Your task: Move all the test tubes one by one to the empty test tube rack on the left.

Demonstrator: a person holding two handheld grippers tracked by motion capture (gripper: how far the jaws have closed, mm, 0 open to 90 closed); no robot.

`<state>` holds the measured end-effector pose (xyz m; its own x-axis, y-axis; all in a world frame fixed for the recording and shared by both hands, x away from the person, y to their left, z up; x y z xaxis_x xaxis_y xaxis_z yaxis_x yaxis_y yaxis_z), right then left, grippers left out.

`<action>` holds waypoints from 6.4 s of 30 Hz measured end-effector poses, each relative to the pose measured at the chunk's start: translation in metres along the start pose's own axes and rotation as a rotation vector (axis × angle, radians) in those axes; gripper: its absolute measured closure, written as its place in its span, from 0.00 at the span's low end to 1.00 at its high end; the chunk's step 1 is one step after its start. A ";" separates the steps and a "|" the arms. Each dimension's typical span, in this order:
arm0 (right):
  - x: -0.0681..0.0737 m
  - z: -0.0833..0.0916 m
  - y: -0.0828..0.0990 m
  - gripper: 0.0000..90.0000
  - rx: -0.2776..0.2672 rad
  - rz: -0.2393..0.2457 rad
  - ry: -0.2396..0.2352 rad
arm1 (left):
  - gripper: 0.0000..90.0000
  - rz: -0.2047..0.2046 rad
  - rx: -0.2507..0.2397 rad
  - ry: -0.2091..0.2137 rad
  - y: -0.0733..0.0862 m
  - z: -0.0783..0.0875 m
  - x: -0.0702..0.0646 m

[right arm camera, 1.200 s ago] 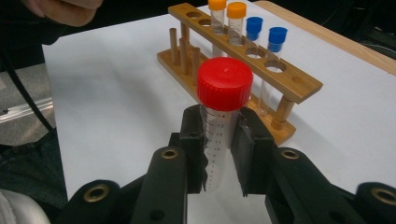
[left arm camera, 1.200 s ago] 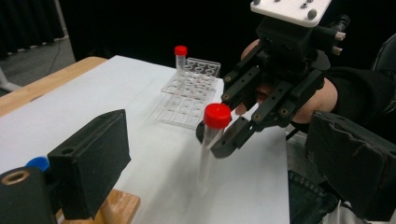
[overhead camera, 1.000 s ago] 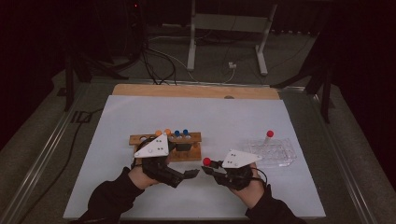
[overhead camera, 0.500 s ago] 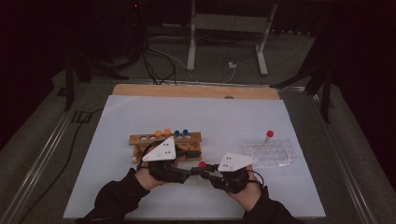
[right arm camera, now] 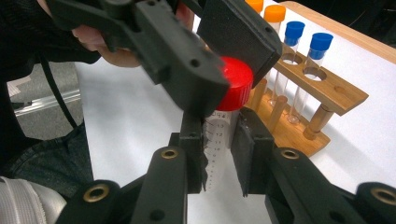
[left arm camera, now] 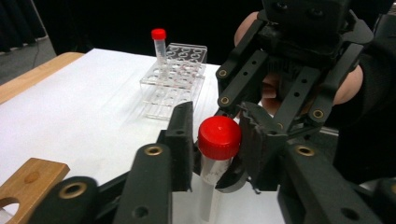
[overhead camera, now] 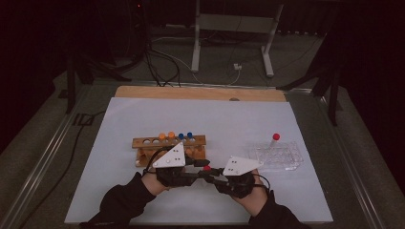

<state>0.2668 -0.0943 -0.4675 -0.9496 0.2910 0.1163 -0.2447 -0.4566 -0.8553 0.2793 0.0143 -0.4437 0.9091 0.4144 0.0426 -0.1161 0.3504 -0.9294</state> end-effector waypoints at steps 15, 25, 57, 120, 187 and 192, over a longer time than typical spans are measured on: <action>-0.006 0.003 -0.001 0.57 -0.053 -0.021 0.038 | 0.80 -0.012 0.004 -0.038 -0.005 0.007 0.008; -0.007 0.008 -0.004 0.34 -0.097 -0.044 0.043 | 0.80 -0.001 -0.029 -0.145 -0.019 0.034 0.035; -0.019 0.029 -0.006 0.00 -0.161 -0.076 0.105 | 0.80 0.059 -0.010 -0.454 -0.017 0.109 0.112; -0.014 0.034 -0.011 0.00 -0.212 0.041 0.078 | 0.78 0.164 0.122 -0.412 0.066 0.075 0.151; -0.161 0.129 0.094 0.80 -0.048 -0.400 0.651 | 0.01 0.142 -0.029 -0.277 0.025 0.090 0.119; -0.160 0.134 0.088 0.83 -0.070 -0.387 0.660 | 0.01 0.147 -0.023 -0.276 0.026 0.090 0.119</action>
<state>0.3705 -0.2934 -0.4936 -0.4794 0.8710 0.1075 -0.5022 -0.1718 -0.8475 0.3489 0.1478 -0.4296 0.7400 0.6726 0.0025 -0.2262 0.2524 -0.9408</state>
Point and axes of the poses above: each handheld gripper's, and its own axes: z roughly backward along the jaws, y roughly out of its underside, x roughly to its left, the point moved 7 cm from there along -z, roughly forward along the jaws, and after that the axes turned 12 degrees about -y, right-handed, at the moved point
